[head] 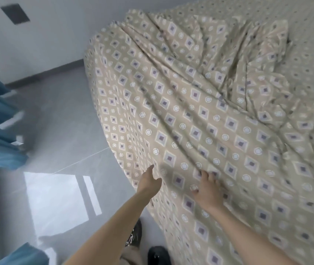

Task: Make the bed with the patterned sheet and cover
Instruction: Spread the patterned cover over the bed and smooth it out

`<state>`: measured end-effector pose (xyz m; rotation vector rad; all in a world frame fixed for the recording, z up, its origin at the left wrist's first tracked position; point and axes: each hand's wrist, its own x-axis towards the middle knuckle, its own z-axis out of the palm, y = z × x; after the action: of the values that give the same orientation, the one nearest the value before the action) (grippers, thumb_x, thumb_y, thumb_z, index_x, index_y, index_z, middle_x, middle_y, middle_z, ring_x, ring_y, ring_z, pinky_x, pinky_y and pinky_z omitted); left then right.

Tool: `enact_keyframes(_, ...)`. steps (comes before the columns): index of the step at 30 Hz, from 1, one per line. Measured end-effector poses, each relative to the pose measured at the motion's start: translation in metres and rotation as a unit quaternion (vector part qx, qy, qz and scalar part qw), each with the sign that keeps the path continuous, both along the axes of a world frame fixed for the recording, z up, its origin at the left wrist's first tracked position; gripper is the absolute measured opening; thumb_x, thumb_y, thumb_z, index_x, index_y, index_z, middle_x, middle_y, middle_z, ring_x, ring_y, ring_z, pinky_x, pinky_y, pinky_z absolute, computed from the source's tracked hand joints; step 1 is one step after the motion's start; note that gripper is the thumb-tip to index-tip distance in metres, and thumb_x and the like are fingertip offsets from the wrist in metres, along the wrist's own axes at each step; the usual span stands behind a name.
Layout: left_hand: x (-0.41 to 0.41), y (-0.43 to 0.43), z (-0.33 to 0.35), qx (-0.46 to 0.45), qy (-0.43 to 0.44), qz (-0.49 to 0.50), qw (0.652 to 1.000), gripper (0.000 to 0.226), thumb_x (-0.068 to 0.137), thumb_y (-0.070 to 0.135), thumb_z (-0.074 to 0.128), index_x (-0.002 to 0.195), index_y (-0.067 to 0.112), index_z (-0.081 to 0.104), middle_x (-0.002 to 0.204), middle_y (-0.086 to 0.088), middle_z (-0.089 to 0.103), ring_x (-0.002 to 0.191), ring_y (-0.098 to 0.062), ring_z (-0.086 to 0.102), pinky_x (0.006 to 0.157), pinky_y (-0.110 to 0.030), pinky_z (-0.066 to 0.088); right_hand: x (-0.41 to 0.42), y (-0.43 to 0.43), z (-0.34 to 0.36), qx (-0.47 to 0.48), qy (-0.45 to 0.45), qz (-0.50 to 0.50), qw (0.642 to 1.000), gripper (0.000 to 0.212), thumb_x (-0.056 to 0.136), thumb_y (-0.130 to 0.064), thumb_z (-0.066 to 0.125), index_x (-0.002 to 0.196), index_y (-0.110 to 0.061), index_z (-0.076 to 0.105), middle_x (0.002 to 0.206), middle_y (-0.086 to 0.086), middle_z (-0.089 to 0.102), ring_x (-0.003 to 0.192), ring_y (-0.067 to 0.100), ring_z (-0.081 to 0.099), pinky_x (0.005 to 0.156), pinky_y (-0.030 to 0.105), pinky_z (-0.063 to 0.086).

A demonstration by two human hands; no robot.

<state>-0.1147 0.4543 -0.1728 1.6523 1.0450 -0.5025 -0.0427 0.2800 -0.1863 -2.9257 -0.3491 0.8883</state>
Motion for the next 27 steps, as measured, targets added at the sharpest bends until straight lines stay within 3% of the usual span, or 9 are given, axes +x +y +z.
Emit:
enact_keyframes(5, -0.005, -0.029, -0.027, -0.009, -0.007, -0.006, 1.0, 0.059, 0.095, 0.014, 0.044, 0.149, 0.027, 0.023, 0.148, 0.001, 0.039, 0.124, -0.023, 0.047, 0.087, -0.026, 0.04, -0.004, -0.009, -0.019, 0.012, -0.045, 0.02, 0.999, 0.024, 0.093, -0.038, 0.054, 0.102, -0.016, 0.057, 0.119, 0.005, 0.042, 0.116, 0.028, 0.041, 0.093, 0.041, 0.037)
enact_keyframes(8, -0.009, -0.039, -0.026, -0.003, -0.002, -0.009, 1.0, 0.06, 0.094, 0.015, 0.044, 0.149, 0.028, 0.022, 0.148, 0.002, 0.038, 0.127, -0.023, 0.045, 0.097, -0.031, 0.042, -0.012, -0.015, -0.01, 0.124, -0.071, -0.005, 0.99, 0.014, 0.096, -0.024, 0.053, 0.085, -0.015, 0.049, 0.099, 0.006, 0.051, 0.094, 0.026, 0.052, 0.072, 0.035, 0.04)
enact_keyframes(12, -0.016, -0.048, -0.013, 0.009, 0.0, -0.022, 1.0, 0.062, 0.094, 0.013, 0.045, 0.149, 0.028, 0.021, 0.149, 0.001, 0.036, 0.123, -0.024, 0.049, 0.095, -0.035, 0.046, -0.031, -0.02, 0.017, 0.189, -0.076, 0.011, 0.979, 0.014, 0.099, -0.013, 0.041, 0.086, -0.016, 0.036, 0.071, 0.002, 0.051, 0.059, 0.017, 0.045, 0.048, 0.031, 0.025)
enact_keyframes(16, -0.023, -0.052, 0.01, 0.035, -0.026, -0.057, 0.997, 0.067, 0.092, 0.008, 0.044, 0.15, 0.031, 0.017, 0.153, 0.001, 0.024, 0.121, -0.023, 0.048, 0.086, -0.031, 0.047, -0.042, -0.026, 0.051, 0.255, -0.101, -0.046, 0.96, 0.01, 0.101, -0.015, 0.034, 0.091, -0.015, 0.033, 0.061, -0.003, 0.041, 0.048, 0.012, 0.037, 0.044, 0.028, 0.026)
enact_keyframes(20, -0.018, -0.057, 0.025, 0.085, -0.071, -0.122, 0.986, 0.079, 0.088, 0.002, 0.047, 0.149, 0.04, 0.014, 0.158, 0.006, 0.005, 0.13, -0.021, 0.04, 0.08, -0.028, 0.045, -0.036, -0.043, 0.064, 0.25, -0.15, -0.034, 0.956, 0.011, 0.101, -0.012, 0.034, 0.091, -0.014, 0.029, 0.054, -0.002, 0.037, 0.042, 0.017, 0.035, 0.04, 0.028, 0.024)
enact_keyframes(24, -0.001, -0.065, 0.03, 0.129, -0.085, -0.207, 0.966, 0.08, 0.088, 0.003, 0.047, 0.148, 0.043, 0.014, 0.159, 0.01, -0.002, 0.144, -0.027, 0.013, 0.096, -0.034, 0.042, -0.016, -0.063, 0.064, 0.237, -0.2, -0.086, 0.947, 0.008, 0.099, -0.009, 0.035, 0.092, -0.011, 0.032, 0.055, 0.0, 0.042, 0.044, 0.024, 0.045, 0.039, 0.029, 0.028)
enact_keyframes(27, 0.01, -0.07, 0.025, 0.119, -0.067, -0.285, 0.949, 0.077, 0.089, 0.004, 0.047, 0.147, 0.044, 0.017, 0.159, 0.01, -0.005, 0.147, -0.025, -0.004, 0.11, -0.043, 0.032, 0.004, -0.082, 0.054, 0.152, -0.216, -0.087, 0.961, 0.009, 0.098, -0.009, 0.037, 0.093, -0.013, 0.031, 0.056, 0.003, 0.045, 0.047, 0.024, 0.045, 0.041, 0.025, 0.02)
